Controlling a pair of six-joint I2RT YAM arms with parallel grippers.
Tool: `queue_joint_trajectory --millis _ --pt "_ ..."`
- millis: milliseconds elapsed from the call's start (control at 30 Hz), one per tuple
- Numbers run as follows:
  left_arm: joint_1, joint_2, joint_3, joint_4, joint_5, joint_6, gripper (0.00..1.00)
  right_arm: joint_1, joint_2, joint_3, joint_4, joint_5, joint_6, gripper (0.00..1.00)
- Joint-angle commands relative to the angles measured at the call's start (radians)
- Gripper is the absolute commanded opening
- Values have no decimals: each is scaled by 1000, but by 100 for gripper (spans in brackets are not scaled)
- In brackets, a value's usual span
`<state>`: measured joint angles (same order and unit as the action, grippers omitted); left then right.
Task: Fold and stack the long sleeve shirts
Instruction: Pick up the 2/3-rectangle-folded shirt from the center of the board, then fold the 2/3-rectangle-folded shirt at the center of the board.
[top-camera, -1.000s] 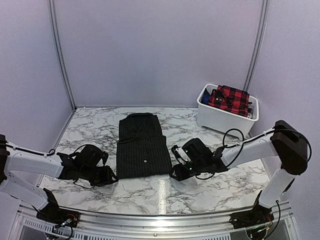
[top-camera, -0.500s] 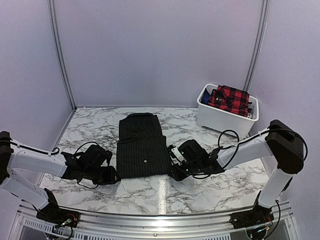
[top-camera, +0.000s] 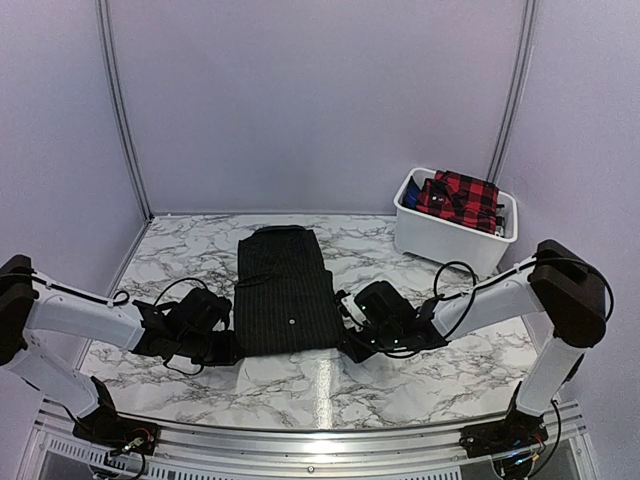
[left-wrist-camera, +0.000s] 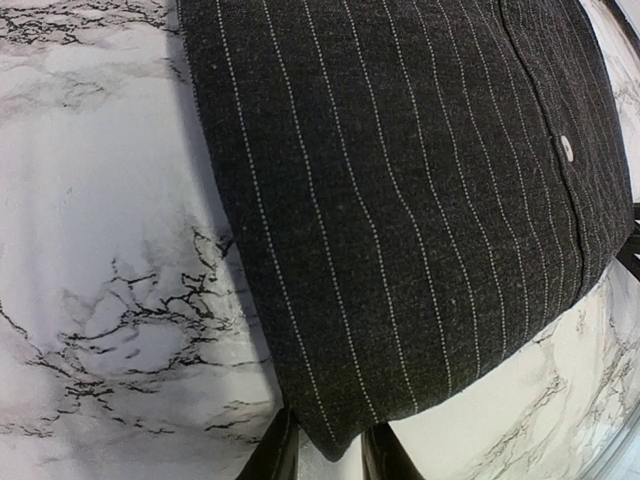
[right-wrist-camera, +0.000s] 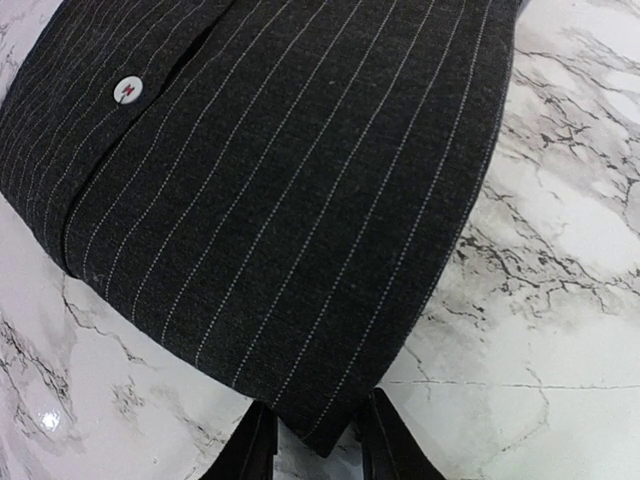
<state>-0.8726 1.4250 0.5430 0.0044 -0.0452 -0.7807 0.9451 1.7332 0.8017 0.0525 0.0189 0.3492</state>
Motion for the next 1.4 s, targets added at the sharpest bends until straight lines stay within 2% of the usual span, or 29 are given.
queue_joint_trajectory --millis 0,167,267,333,600,1067,1167,1267,1367 --pt "-12 25 10 -30 -24 19 22 9 37 0 -60 15 -5 26" --pt "-14 18 15 -30 -27 17 13 11 33 11 -60 12 -7 12" --pt "-15 5 15 -30 -25 16 4 10 19 12 -63 8 -4 0" --pt "-16 -6 16 -34 -19 18 0 9 6 14 -69 4 -3 0" --pt "-40 -116 0 -83 7 11 0 27 -84 -17 -100 -8 12 0" --pt "-192 -503 -59 -283 20 -85 0 184 -363 -36 -299 52 132 0" --pt "-195 -538 -10 -339 -10 -93 0 185 -404 6 -329 47 135 0" --pt "-186 -515 99 -409 -112 -59 0 168 -373 124 -355 51 108 0" --pt "-65 -406 235 -449 -130 17 0 55 -255 261 -354 7 69 0"
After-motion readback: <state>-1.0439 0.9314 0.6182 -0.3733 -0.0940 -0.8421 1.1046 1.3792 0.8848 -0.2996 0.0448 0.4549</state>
